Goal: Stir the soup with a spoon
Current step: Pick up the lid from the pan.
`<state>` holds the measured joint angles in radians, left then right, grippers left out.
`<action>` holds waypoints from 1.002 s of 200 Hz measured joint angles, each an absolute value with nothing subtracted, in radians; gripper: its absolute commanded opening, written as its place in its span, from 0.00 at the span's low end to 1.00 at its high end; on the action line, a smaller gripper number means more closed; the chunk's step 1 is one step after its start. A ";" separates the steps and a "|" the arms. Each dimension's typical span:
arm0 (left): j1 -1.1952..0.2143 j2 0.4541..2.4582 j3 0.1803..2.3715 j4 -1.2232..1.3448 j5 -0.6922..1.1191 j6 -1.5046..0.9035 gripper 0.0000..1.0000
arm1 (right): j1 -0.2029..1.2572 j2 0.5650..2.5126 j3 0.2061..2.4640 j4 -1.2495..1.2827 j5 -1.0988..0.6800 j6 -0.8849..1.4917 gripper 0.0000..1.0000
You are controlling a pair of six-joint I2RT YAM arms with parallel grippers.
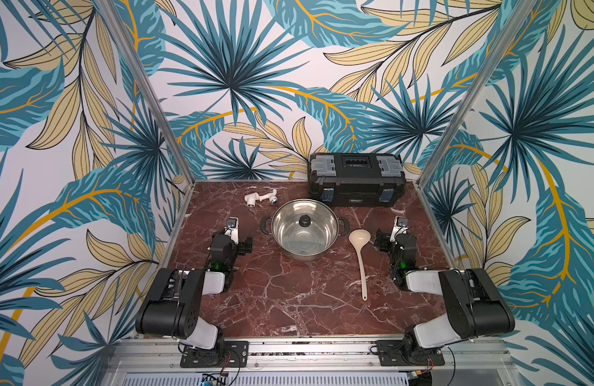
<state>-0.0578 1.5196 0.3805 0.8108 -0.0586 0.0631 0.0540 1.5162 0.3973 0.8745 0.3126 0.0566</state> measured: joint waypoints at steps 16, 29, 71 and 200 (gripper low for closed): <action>-0.058 1.520 0.381 0.811 -0.059 0.063 1.00 | 0.054 1.516 0.397 0.875 0.313 0.057 0.99; -0.058 1.514 0.383 0.798 -0.065 0.062 1.00 | 0.054 1.515 0.397 0.875 0.312 0.056 0.99; -0.058 1.394 0.626 0.341 -0.189 -0.007 1.00 | 0.054 1.361 0.657 0.388 0.338 0.115 1.00; -0.313 1.264 1.280 -0.727 0.010 -0.315 1.00 | 0.139 0.972 1.049 -0.581 0.047 0.434 0.99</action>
<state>-0.3126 1.2636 1.2804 -0.7269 0.0101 -0.3145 0.1387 0.9722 1.0492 -0.5812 0.0467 0.4343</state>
